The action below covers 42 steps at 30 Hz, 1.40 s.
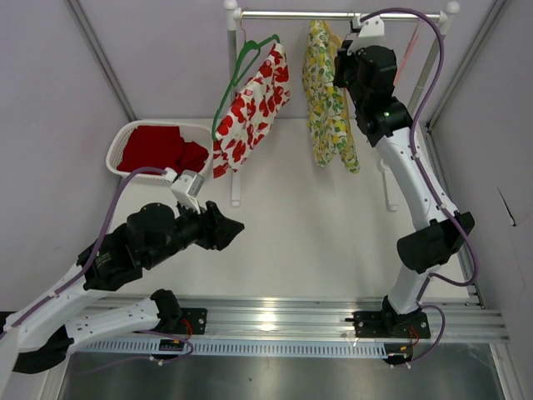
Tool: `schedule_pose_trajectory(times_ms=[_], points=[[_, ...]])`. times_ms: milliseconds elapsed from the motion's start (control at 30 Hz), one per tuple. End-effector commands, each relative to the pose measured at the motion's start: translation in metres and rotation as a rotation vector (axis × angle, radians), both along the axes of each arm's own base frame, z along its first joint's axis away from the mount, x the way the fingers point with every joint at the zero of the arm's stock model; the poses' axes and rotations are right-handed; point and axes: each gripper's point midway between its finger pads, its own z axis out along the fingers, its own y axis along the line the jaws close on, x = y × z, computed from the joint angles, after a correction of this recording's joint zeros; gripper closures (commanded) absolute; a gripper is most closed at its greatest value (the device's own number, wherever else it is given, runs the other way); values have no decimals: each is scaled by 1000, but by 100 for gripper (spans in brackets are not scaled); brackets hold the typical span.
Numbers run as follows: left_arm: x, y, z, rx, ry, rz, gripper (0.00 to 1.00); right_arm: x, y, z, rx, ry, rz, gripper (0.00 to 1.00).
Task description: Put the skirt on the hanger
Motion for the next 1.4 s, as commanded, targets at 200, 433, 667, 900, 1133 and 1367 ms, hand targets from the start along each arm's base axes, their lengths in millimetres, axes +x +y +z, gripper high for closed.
schedule_pose_trajectory(times_ms=[200, 433, 667, 900, 1133, 1367], points=[[6, -9, 17, 7, -64, -33, 39, 6, 3, 73, 59, -202, 40, 100], [8, -11, 16, 18, -69, -34, 38, 21, 20, 41, 57, -142, 59, 100], [7, -8, 15, 24, -70, -30, 38, 25, 42, 19, 19, -120, 63, 100], [7, -4, 15, 30, -74, -23, 38, 29, 69, 8, -26, -110, 75, 100], [7, 1, 14, 38, -78, -13, 38, 27, 110, -2, -67, -122, 113, 100], [7, 3, 12, 44, -78, -6, 38, 27, 141, -10, -86, -126, 151, 100]])
